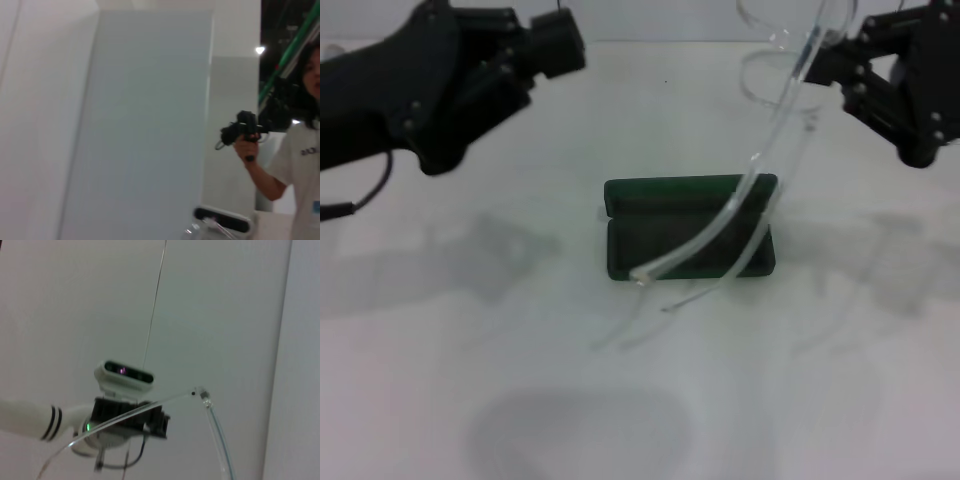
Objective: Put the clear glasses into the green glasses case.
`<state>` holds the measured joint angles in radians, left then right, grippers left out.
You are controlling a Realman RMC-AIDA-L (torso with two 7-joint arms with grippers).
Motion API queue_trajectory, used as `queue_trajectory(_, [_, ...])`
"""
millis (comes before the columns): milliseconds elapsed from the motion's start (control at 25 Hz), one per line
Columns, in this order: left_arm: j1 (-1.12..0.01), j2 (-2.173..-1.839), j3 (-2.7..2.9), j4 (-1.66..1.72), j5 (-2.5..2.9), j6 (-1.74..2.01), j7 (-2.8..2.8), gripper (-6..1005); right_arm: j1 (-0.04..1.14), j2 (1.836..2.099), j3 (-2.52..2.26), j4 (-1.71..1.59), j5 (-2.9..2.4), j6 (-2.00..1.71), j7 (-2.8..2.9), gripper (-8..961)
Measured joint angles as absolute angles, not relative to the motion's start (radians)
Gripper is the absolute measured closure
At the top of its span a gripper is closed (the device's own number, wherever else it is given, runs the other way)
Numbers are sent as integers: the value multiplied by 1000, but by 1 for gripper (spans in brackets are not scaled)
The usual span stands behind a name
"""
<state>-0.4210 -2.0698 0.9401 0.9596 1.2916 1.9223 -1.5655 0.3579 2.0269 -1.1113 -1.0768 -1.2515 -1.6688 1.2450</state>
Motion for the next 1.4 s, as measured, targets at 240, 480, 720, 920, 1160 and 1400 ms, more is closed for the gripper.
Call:
queue_trajectory(240, [-425,-2076,1019,1004,1292,1925,-1569,953,434,2027,-1152,-931,-1211,-1641,1187,898])
queue_trajectory(480, [-423,-2088,1046,1014,1290,1925,-1565,952,501,2025,-1199,-848,-1209,-1600,1159,898])
queue_trajectory(720, [-425,-2088,1043,1009,1288,1918,-1570,953,534,2025,-1294,-821,-1211,-1511,1130,898])
queue_trajectory(920, [-422,-2088,1045,1005,1289,1916,-1566,953,556,2027,-1305,-793,-1202,-1506,1117,898])
queue_trajectory(1160, [-423,-2088,1043,972,1291,1916,-1539,952,556,2028,-1307,-790,-1160,-1531,1107,898])
queue_trajectory(1400, [-426,-2088,1042,925,1291,1915,-1483,953,553,2028,-1316,-788,-1133,-1571,1107,899])
